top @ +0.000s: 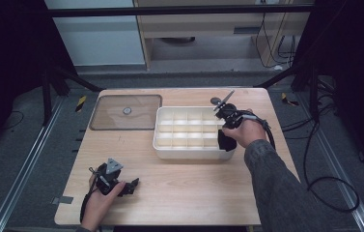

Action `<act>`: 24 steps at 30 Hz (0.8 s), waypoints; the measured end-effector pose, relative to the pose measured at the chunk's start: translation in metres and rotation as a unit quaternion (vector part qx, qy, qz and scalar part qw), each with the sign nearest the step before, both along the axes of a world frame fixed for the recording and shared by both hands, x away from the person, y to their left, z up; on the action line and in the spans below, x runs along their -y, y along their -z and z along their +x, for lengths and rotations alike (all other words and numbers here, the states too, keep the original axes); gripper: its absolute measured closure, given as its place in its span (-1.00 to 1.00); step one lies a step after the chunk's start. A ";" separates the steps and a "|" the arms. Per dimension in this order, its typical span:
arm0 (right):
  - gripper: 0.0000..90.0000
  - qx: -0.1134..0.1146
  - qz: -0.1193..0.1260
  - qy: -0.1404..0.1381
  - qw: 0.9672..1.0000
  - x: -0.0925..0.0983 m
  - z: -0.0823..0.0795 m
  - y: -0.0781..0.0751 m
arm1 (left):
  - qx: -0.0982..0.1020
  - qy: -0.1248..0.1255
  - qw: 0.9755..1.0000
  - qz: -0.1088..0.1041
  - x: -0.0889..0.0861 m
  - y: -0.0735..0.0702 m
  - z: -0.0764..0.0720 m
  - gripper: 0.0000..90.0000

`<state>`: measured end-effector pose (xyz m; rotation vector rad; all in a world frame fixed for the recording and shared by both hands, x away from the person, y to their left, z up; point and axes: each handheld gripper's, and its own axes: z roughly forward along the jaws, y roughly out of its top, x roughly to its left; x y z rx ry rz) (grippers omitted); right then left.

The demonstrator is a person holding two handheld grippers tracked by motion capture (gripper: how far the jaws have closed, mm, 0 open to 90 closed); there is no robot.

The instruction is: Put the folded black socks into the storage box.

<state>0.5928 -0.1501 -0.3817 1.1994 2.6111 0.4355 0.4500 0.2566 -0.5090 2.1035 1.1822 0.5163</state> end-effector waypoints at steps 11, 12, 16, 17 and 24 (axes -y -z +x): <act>1.00 -0.005 0.004 0.007 1.000 0.004 -0.002 0.007 | 0.000 0.000 1.000 0.000 0.000 0.000 0.000 -1.00; 1.00 -0.006 0.005 0.008 1.000 0.004 -0.002 0.007 | 0.000 0.000 1.000 0.000 0.000 0.000 0.000 -1.00; 1.00 -0.007 0.005 0.009 1.000 0.005 -0.002 0.009 | 0.000 0.000 1.000 0.000 0.000 0.000 0.000 -1.00; 1.00 -0.006 0.004 0.009 1.000 0.005 -0.002 0.010 | -0.001 0.001 1.000 0.002 0.000 0.000 0.000 -1.00; 1.00 -0.007 0.005 0.013 1.000 0.006 -0.003 0.014 | 0.000 0.000 1.000 0.000 0.000 0.000 0.000 -1.00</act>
